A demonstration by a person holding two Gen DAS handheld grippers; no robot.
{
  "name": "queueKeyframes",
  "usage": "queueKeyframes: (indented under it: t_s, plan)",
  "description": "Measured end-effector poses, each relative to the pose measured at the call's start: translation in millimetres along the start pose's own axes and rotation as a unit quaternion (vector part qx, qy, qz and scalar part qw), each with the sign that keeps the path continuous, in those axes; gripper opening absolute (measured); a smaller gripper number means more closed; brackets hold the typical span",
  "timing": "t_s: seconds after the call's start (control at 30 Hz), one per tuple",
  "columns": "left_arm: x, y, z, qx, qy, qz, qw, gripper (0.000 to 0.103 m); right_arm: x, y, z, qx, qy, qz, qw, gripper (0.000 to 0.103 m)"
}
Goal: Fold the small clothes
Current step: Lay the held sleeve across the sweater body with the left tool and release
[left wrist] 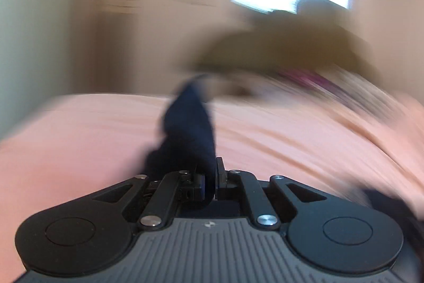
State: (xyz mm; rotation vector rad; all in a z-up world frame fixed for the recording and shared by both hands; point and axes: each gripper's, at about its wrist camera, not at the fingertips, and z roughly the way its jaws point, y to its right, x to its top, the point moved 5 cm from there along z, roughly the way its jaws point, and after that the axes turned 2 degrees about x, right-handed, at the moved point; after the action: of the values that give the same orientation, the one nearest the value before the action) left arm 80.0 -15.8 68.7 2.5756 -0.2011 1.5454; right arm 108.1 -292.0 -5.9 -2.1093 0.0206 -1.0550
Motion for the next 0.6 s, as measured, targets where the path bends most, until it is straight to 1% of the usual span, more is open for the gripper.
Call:
queueKeyframes:
  t_s: [0.03,0.07,0.1,0.13,0.17,0.27,0.3,0.37,0.4,0.43,0.47,0.5,0.53,0.57,0.6]
  plan:
    - [-14.5,34.7,8.4,-0.057,-0.038,0.036,0.997,0.012,1.6,4.0,-2.7,0.011,0.008,0.015,1.0,0.103]
    - [-30.1,58.5,16.3,-0.078,-0.07,0.059,0.9928,0.012,2.5,6.0,-4.7,0.02,0.013,0.026,0.999,0.103]
    - [-44.4,72.9,21.1,-0.08,-0.091,0.074,0.9898,0.012,2.5,6.3,-5.5,0.025,0.014,0.03,0.999,0.103]
    - [-54.6,80.0,21.8,-0.078,-0.1,0.084,0.9883,0.013,2.2,5.4,-5.0,0.025,0.012,0.029,0.999,0.103]
    - [-59.4,80.4,18.8,-0.078,-0.098,0.089,0.9881,0.015,1.8,3.9,-3.8,0.021,0.009,0.024,0.999,0.103]
    - [-58.2,62.9,-0.4,-0.098,-0.082,0.072,0.9892,0.019,1.4,0.4,-0.6,0.016,-0.003,0.014,1.0,0.103]
    - [-54.5,54.7,-5.7,-0.097,-0.075,0.064,0.9904,0.024,2.5,0.8,-0.5,0.017,-0.005,0.018,1.0,0.103]
    - [-52.9,33.4,-19.4,-0.081,-0.055,0.044,0.9942,0.047,8.2,1.3,-1.4,0.01,-0.014,0.042,0.999,0.103]
    - [-49.8,18.9,-26.6,-0.071,-0.044,0.027,0.9961,0.073,12.5,-0.6,-2.4,0.004,-0.02,0.066,0.998,0.103]
    - [-47.4,5.4,-34.1,-0.062,-0.029,0.002,0.9976,0.086,15.4,-3.1,-2.9,0.016,-0.025,0.091,0.995,0.103]
    - [-44.1,-8.1,-40.5,-0.057,-0.014,-0.024,0.998,0.087,17.6,-7.1,-2.4,0.041,-0.031,0.116,0.992,0.103]
    - [-40.9,-21.7,-45.6,-0.055,-0.008,-0.048,0.9973,0.087,17.6,-11.6,0.0,0.065,-0.039,0.139,0.987,0.103]
    - [-38.2,-33.6,-47.0,-0.05,-0.007,-0.069,0.9963,0.087,17.0,-17.3,4.1,0.08,-0.052,0.154,0.984,0.103]
    - [-36.8,-43.9,-48.2,-0.041,-0.008,-0.087,0.9954,0.087,14.9,-22.5,10.2,0.078,-0.07,0.156,0.982,0.103]
    - [-35.8,-53.1,-46.9,-0.029,-0.007,-0.1,0.9946,0.087,11.9,-26.5,17.8,0.066,-0.093,0.153,0.982,0.103]
